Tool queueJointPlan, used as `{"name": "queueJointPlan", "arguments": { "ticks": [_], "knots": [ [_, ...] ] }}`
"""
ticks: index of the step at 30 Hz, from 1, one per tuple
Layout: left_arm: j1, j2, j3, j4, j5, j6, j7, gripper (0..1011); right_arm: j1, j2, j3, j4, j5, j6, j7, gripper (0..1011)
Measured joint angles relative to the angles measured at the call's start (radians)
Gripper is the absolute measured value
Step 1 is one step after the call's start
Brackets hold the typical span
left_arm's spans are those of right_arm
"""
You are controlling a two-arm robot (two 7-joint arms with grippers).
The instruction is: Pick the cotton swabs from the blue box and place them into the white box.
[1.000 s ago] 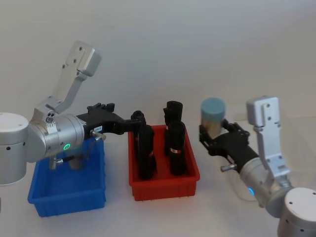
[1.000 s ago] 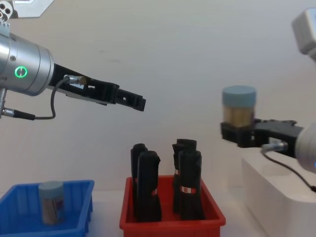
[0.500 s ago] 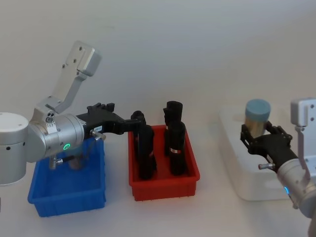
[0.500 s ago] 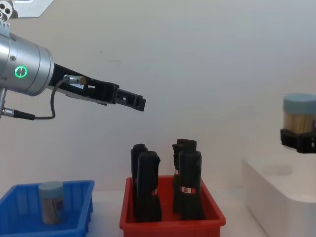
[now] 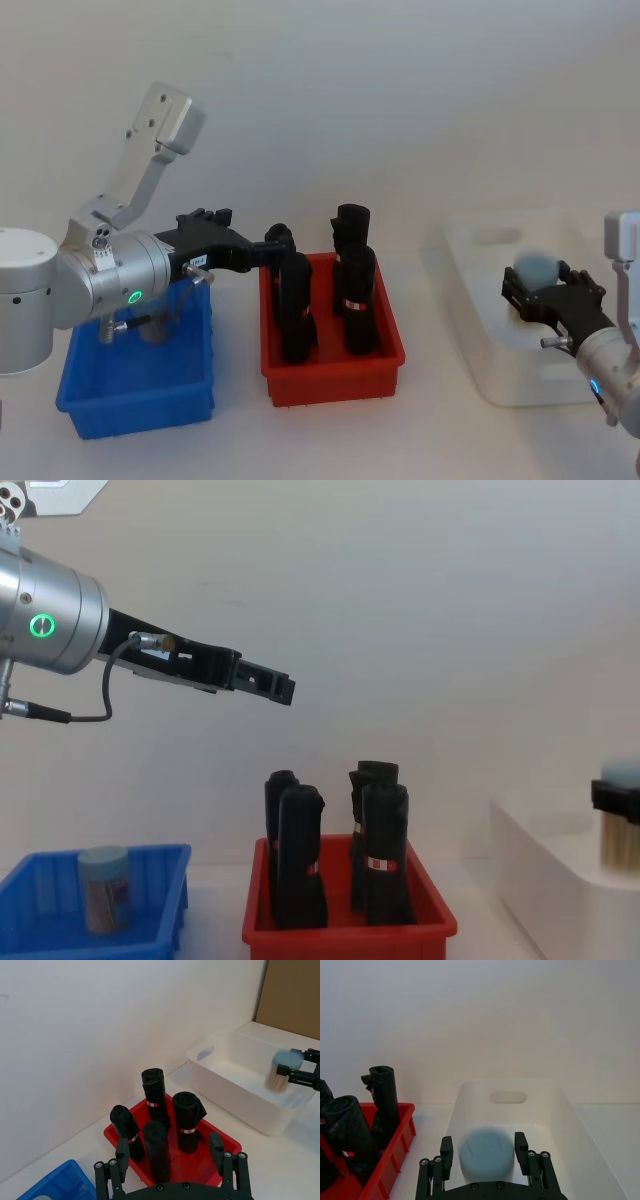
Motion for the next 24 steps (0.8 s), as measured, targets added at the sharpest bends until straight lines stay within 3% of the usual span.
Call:
{"name": "queueJointPlan", "arguments": {
  "ticks": [5,10,24],
  "knots": [
    [0.000,0.000,0.000,0.000,0.000,0.000,0.000,1004,0.016,-0.004,0.003,0.040,0.005,-0.012,0.027,887],
    [0.000,0.000,0.000,0.000,0.000,0.000,0.000,1004,0.030,-0.008,0.004,0.075,0.009,-0.024,0.050,994],
    [0.000,0.000,0.000,0.000,0.000,0.000,0.000,1004,0.038,-0.011,0.009,0.099,0.011,-0.050,0.076,1001]
  ]
}}
